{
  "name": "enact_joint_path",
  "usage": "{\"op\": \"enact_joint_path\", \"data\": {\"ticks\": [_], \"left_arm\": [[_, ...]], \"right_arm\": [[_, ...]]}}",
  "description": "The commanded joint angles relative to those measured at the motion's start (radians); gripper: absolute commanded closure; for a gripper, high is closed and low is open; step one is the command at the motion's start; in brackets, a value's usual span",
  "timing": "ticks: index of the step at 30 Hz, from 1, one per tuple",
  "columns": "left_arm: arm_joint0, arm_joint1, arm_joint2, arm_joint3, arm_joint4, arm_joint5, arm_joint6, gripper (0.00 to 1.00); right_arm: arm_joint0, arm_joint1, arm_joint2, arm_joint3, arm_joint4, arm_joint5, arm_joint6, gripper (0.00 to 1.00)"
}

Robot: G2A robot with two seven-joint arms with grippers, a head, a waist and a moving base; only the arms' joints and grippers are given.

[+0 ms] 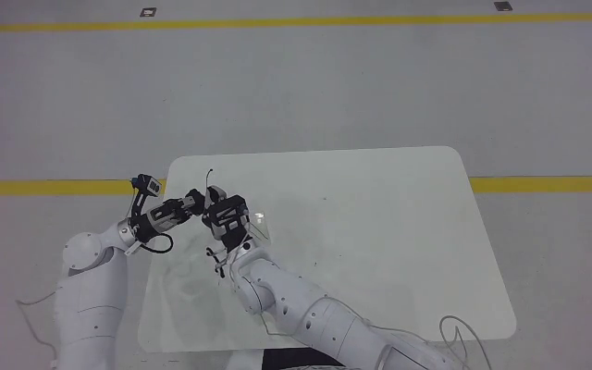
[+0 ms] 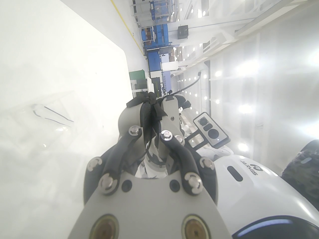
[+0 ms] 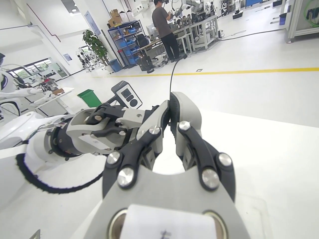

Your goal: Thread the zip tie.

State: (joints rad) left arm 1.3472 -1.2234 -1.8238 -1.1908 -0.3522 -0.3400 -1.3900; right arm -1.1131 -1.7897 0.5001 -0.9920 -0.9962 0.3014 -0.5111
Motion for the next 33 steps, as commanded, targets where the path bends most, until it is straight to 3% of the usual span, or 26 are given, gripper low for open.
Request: {"op": "enact_joint_path", "data": {"ticks": [1, 13, 17, 33], "left_arm": [[0.0, 0.0, 0.0, 0.0, 0.0, 0.0, 0.0, 1.0], [0.0, 0.0, 0.0, 0.0, 0.0, 0.0, 0.0, 1.0], [0.0, 0.0, 0.0, 0.0, 0.0, 0.0, 0.0, 1.0], [0.0, 0.0, 0.0, 0.0, 0.0, 0.0, 0.0, 1.0]], "right_arm": [[-0.001, 0.001, 0.003, 0.0, -0.001, 0.004, -0.01, 1.0], [-0.016, 0.005, 0.02, -0.014, 0.001, 0.011, -0.05, 1.0], [-0.015, 0.007, 0.043, -0.018, 0.014, -0.014, -0.084, 1.0], [-0.009, 0.006, 0.05, -0.016, 0.017, -0.022, -0.083, 1.0]]}}
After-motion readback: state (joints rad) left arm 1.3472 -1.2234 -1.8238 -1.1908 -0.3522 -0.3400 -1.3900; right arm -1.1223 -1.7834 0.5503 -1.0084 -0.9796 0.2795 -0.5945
